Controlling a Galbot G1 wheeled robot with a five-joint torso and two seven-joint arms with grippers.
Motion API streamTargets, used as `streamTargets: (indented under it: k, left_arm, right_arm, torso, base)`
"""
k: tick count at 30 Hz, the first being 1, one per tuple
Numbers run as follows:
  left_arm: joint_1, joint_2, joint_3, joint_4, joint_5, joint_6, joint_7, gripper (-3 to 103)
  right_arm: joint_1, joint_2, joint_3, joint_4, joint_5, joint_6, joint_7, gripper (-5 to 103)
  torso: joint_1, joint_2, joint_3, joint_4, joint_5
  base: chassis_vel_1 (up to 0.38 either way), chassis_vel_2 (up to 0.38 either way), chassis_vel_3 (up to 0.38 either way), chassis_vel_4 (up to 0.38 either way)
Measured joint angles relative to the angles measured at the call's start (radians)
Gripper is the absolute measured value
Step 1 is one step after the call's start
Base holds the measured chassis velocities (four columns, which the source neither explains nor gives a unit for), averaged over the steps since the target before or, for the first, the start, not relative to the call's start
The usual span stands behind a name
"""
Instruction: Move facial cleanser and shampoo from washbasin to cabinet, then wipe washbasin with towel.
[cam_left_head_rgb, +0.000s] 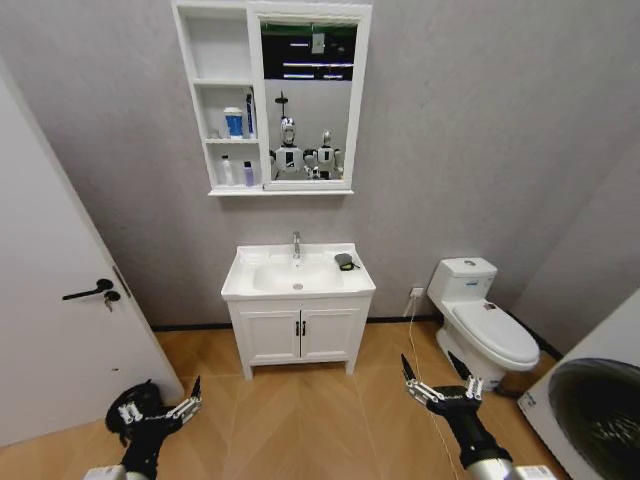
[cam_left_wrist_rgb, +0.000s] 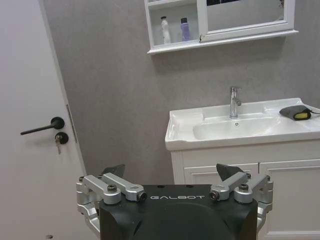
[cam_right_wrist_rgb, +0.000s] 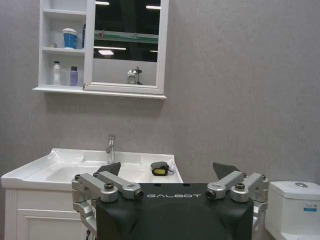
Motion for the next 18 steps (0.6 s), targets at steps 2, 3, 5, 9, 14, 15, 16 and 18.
streamTargets:
  k: [2,3,5,9,14,15,16,18]
  left_arm:
    - [0.000,0.000,0.000,0.000,0.000,0.000,0.000,100]
    - [0.000,0.000,0.000,0.000,0.000,0.000,0.000,100]
    - [0.000,0.000,0.000,0.000,0.000,0.000,0.000,100]
    - [0.000,0.000,0.000,0.000,0.000,0.000,0.000,100]
    - [0.000,0.000,0.000,0.000,0.000,0.000,0.000,100]
    - [0.000,0.000,0.000,0.000,0.000,0.000,0.000,100]
    - [0.000,0.000,0.000,0.000,0.000,0.000,0.000,100]
    - [0.000,0.000,0.000,0.000,0.000,0.000,0.000,100]
  right_arm:
    - [0.000,0.000,0.000,0.000,0.000,0.000,0.000,100]
    - [0.000,0.000,0.000,0.000,0.000,0.000,0.000,100]
    - [0.000,0.000,0.000,0.000,0.000,0.000,0.000,100]
    - [0.000,0.000,0.000,0.000,0.000,0.000,0.000,100]
    - [0.000,0.000,0.000,0.000,0.000,0.000,0.000,100]
    - [0.000,0.000,0.000,0.000,0.000,0.000,0.000,100]
    - [0.000,0.000,0.000,0.000,0.000,0.000,0.000,100]
    - [0.000,0.000,0.000,0.000,0.000,0.000,0.000,100]
  torso:
    - [0.000,0.000,0.000,0.0001,-0.0004]
    - [0.000,0.000,0.000,0.0002,-0.0008]
    - [0.000,0.000,0.000,0.0001,-0.0004]
    - [0.000,0.000,0.000,0.0001,-0.0008]
    - [-0.001,0.001,0.000,0.0003,-0.0005]
    - [-0.001,0.001,0.000,0.0001,-0.0007]
    - [-0.001,0.001,0.000,0.0001,-0.0007]
    - [0.000,0.000,0.000,-0.0001,0.0000]
  base:
    - [0.352,-0.338,-0.385,0.344]
    - [0.357,-0.364,-0.340,0.353]
    - [0.344,-0.364,-0.350,0.347]
    - [0.331,-0.341,-0.328,0.335]
    - [0.209,-0.172,-0.223,0.207]
    - [0.077,0.040,-0.092,0.114]
    - [0.077,0.040,-0.092,0.114]
    - [-0.032,-0.017,-0.013,-0.014]
